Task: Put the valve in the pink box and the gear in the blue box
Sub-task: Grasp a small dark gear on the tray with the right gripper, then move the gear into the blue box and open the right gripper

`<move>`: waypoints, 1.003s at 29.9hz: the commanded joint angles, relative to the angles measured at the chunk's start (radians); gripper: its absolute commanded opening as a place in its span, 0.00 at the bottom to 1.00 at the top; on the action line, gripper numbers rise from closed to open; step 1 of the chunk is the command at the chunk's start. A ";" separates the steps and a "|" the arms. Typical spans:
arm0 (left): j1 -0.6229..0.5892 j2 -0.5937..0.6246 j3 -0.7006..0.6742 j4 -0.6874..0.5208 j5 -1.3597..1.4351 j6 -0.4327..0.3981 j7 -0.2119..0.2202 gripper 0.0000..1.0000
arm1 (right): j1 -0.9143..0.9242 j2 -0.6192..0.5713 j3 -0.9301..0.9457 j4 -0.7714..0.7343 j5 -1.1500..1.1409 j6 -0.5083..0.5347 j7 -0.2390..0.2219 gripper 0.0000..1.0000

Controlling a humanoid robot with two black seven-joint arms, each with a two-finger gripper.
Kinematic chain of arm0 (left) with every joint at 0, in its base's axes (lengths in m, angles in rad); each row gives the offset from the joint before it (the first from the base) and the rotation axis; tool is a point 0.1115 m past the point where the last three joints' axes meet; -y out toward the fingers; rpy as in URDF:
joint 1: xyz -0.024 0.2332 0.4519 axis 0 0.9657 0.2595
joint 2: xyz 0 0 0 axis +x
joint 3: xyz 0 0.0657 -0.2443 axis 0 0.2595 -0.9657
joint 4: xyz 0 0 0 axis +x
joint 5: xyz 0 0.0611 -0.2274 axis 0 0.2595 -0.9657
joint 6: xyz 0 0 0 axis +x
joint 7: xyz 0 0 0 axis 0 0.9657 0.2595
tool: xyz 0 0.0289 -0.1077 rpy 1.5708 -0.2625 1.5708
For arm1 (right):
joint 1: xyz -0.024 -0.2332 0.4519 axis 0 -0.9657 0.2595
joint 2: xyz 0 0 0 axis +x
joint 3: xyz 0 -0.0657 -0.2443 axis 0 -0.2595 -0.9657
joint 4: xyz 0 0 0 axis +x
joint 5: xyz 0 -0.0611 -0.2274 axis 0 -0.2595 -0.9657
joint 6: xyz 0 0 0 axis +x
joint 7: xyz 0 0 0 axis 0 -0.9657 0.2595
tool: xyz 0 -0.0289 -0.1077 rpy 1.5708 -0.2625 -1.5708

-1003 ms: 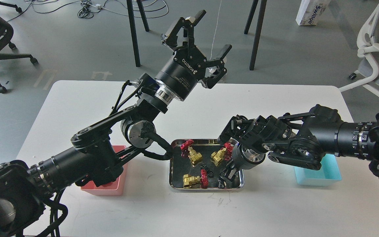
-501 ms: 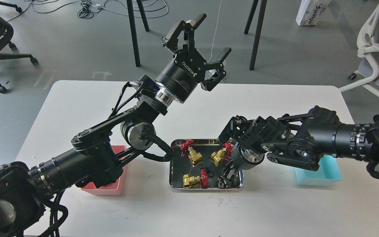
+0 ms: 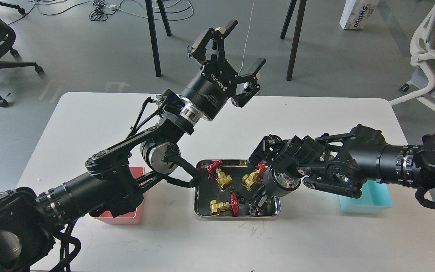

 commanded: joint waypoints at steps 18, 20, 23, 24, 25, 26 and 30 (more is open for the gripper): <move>0.000 -0.009 0.005 0.012 0.000 -0.001 0.000 0.99 | 0.019 -0.006 0.026 0.014 0.006 0.000 0.009 0.12; 0.000 -0.009 0.005 0.012 0.000 -0.001 0.000 0.99 | 0.036 -0.017 0.059 0.021 0.014 0.000 0.011 0.11; 0.000 -0.009 0.005 0.012 0.000 -0.001 0.000 0.99 | 0.079 -0.084 0.125 0.052 0.052 0.000 0.011 0.11; 0.002 -0.009 0.005 0.012 0.000 -0.001 0.000 0.99 | 0.097 -0.118 0.144 0.064 0.074 0.000 0.011 0.11; 0.000 -0.009 0.005 0.012 0.000 0.000 0.000 0.99 | 0.111 -0.153 0.159 0.079 0.097 0.000 0.011 0.11; 0.002 -0.009 0.005 0.012 0.000 0.000 0.000 0.99 | 0.122 -0.201 0.176 0.092 0.123 0.000 0.011 0.11; 0.002 -0.009 0.006 0.015 0.000 0.000 0.000 0.99 | 0.113 -0.463 0.273 0.122 0.155 0.000 0.011 0.11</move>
